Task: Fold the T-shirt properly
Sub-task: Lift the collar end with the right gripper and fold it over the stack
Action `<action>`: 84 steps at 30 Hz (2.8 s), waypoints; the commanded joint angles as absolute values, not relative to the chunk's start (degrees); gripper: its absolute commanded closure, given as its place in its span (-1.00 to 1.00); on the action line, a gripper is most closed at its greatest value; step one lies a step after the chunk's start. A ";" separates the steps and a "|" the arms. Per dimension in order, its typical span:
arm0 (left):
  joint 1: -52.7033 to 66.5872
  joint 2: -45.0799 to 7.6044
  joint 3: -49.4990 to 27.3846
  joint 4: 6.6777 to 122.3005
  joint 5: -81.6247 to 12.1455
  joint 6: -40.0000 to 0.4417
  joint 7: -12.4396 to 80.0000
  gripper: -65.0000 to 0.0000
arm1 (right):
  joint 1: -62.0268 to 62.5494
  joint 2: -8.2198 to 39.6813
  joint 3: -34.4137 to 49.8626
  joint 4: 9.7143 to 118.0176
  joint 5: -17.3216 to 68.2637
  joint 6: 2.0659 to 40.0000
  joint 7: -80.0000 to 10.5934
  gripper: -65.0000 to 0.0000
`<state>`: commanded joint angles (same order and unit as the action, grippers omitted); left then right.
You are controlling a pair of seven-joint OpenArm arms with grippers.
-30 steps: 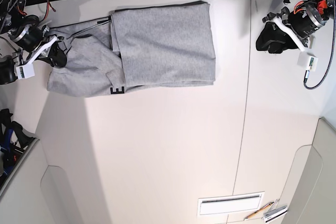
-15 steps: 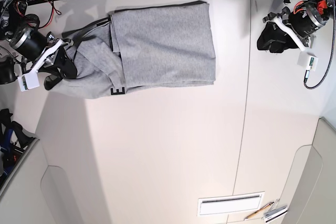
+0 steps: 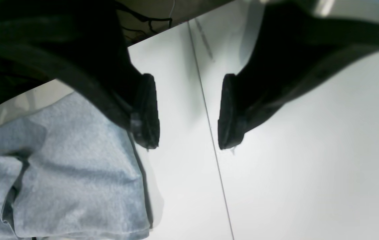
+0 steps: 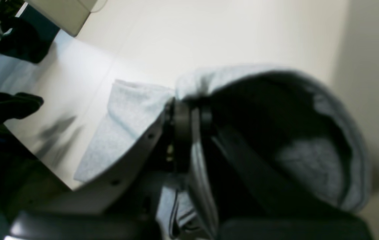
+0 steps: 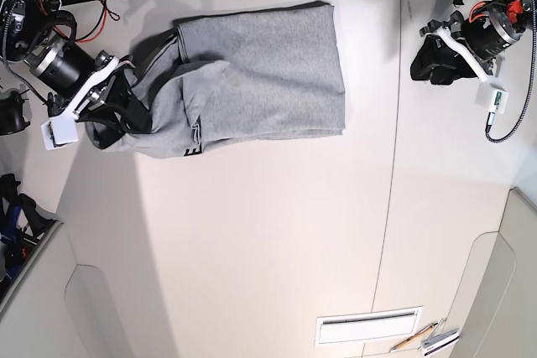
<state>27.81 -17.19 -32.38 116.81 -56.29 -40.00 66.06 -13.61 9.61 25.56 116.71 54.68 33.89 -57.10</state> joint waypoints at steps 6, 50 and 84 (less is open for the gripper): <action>27.83 -17.19 -32.38 116.81 -56.31 -40.00 66.06 0.01 | -14.02 8.80 18.48 119.59 53.98 33.89 -57.14 1.00; 32.53 -14.74 -17.15 105.56 -51.62 -40.00 59.77 0.02 | -14.02 -3.05 -11.07 117.43 37.39 33.85 -50.48 0.97; 32.58 -16.36 -43.24 107.07 -81.38 -40.00 77.19 0.02 | 7.64 -8.71 -24.12 102.10 20.08 30.98 -41.78 0.35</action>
